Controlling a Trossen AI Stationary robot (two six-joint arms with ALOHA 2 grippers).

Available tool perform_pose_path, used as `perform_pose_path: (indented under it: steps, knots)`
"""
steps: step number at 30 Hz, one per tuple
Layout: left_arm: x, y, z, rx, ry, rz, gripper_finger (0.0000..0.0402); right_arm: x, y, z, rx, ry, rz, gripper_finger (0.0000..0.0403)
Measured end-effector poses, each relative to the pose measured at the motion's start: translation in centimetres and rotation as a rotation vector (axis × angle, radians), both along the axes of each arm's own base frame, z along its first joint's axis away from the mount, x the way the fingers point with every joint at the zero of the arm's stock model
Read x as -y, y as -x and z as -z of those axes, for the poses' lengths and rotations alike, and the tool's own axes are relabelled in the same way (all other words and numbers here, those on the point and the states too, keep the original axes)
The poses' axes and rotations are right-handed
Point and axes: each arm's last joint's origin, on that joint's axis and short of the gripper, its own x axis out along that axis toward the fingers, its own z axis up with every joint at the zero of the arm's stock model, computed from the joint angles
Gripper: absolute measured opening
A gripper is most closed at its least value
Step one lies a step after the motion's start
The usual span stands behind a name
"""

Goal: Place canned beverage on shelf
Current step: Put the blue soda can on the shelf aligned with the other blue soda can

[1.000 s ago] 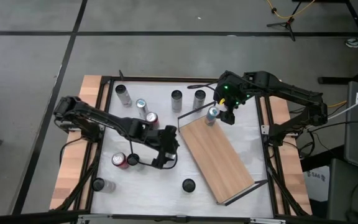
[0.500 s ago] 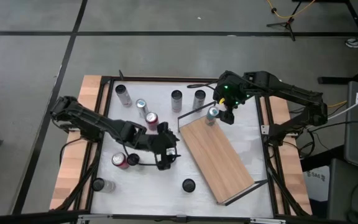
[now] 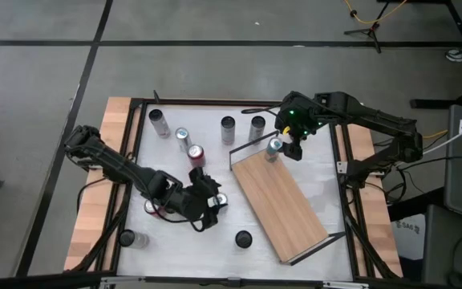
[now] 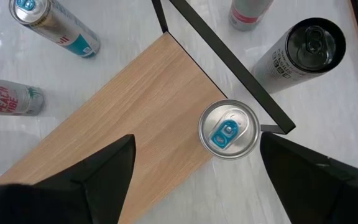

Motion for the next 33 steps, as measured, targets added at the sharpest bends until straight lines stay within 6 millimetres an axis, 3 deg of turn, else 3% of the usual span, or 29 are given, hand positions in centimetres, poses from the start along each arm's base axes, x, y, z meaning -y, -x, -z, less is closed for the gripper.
perform_pose_path:
  steps: [6,13,25,33]
  knots:
    - [-0.1,0.6,2.5,-0.023,0.076,-0.072,0.0298,0.0,0.0,0.0,0.0,0.0,0.0,0.0335]
    - [-0.2,0.8,4.1,-0.008,0.115,-0.104,0.0298,0.0,0.0,0.0,-0.001,0.0,0.0,0.0335]
    - [-0.2,0.7,4.8,0.01,0.077,-0.078,0.0298,0.0,0.0,0.0,0.0,0.0,0.0,0.0335]
    - [0.2,-0.2,6.9,-0.039,0.044,-0.081,0.0298,0.0,0.0,0.0,0.005,0.001,0.0,0.0335]
